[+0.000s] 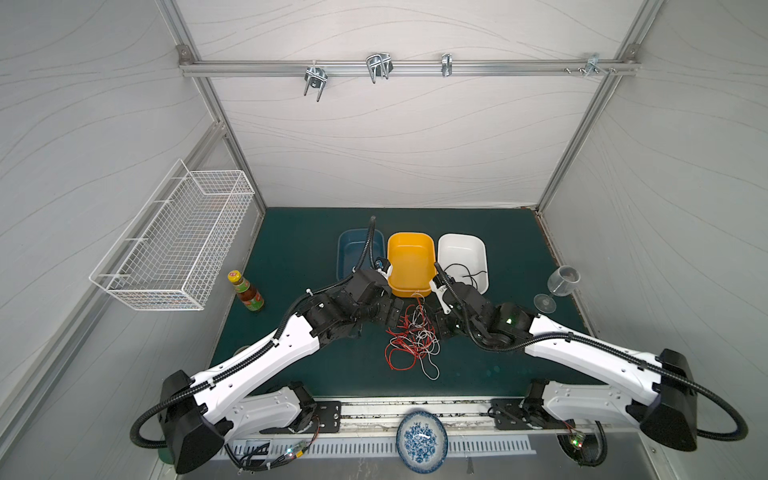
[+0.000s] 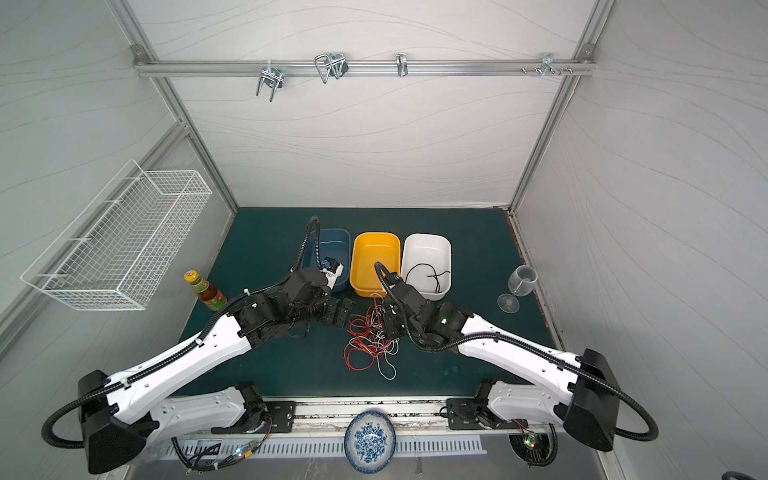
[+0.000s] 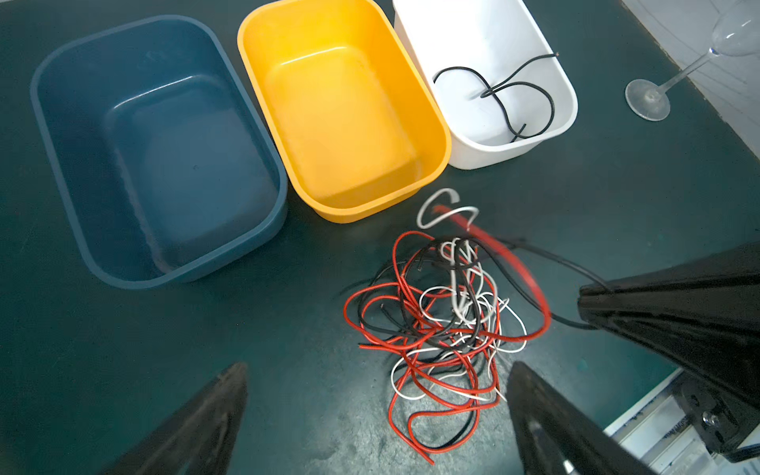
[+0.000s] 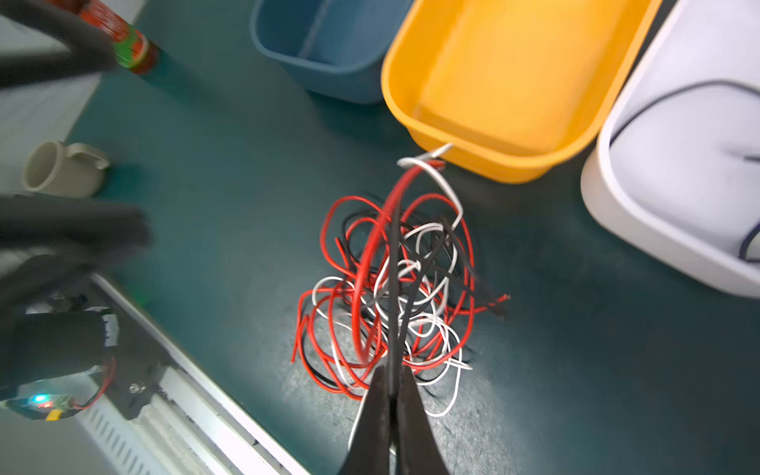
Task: Untangle and sort cables by color
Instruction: Pick up the cable, then place the cable in the container.
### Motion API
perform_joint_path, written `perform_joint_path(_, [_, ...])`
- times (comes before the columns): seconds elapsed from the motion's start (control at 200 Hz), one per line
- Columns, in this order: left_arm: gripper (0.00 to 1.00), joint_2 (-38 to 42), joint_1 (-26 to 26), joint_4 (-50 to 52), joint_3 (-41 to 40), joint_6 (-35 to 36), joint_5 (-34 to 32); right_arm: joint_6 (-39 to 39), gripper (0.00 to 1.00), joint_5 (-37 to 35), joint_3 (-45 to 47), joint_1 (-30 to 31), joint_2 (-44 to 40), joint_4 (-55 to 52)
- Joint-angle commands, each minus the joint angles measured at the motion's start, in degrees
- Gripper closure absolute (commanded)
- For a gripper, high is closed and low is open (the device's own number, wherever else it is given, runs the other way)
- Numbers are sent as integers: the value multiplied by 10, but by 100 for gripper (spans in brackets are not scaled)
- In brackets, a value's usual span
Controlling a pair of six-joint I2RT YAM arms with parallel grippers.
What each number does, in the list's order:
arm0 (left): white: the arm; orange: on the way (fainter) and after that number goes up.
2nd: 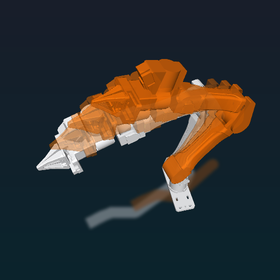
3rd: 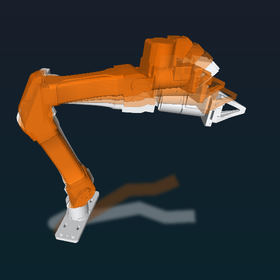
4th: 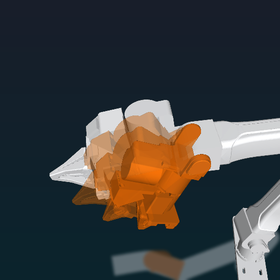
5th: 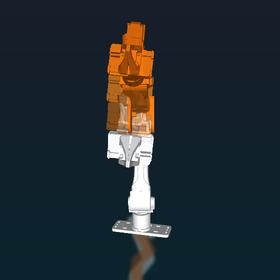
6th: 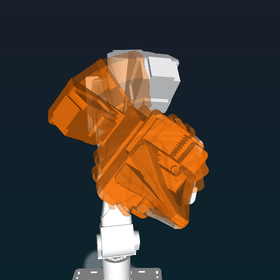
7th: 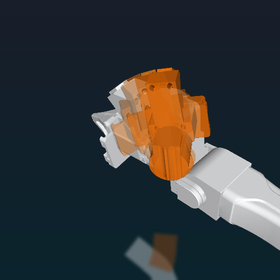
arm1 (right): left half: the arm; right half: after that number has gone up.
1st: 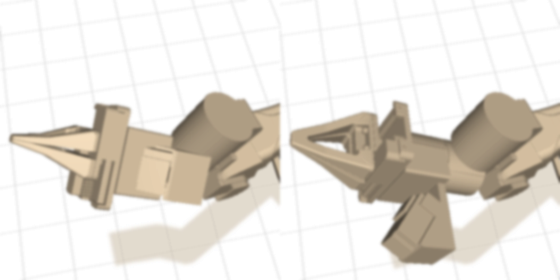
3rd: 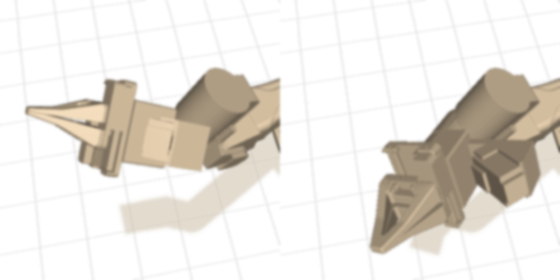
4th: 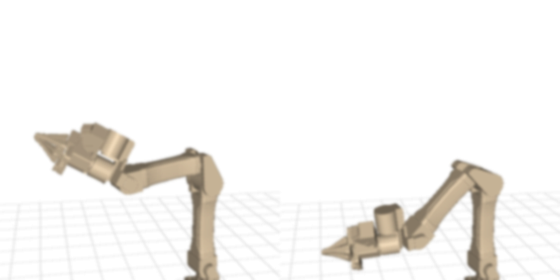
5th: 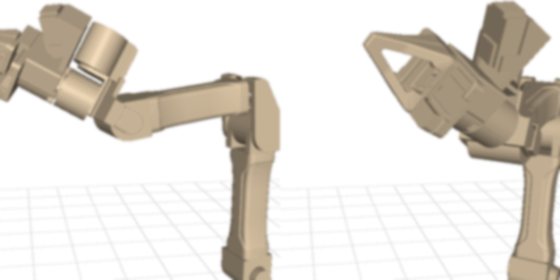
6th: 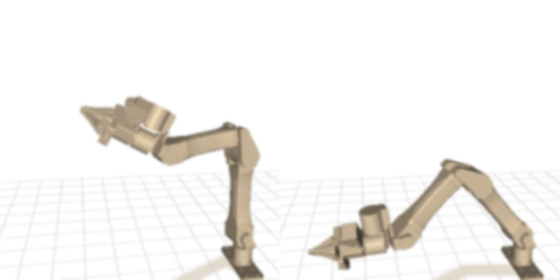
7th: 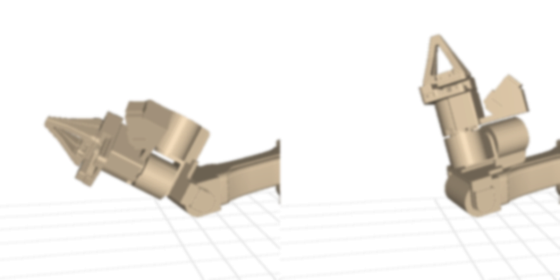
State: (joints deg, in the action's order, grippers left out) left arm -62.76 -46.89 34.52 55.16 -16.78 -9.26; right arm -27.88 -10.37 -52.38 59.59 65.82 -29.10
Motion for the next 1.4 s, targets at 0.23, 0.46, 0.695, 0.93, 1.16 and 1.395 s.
perform_joint_path(0.23, [1,46,-2,-46,-13,2,37,87,100,18,-150,-19,35,-84])
perform_joint_path(0.46, [1,62,-2,-51,-21,12,21,101,100,5,-214,-22,33,-99])
perform_joint_path(0.695, [1,63,-1,-49,-22,17,13,112,100,-9,-276,-22,27,-122])
perform_joint_path(0.93, [1,82,-1,-55,-29,20,-9,128,100,-54,-318,-23,18,-147])
perform_joint_path(1.16, [1,103,-2,-61,-37,23,-39,123,100,-55,-328,-76,-3,-165])
perform_joint_path(1.395, [1,105,-2,-60,-37,25,-60,104,100,-27,-312,-164,-26,-169])
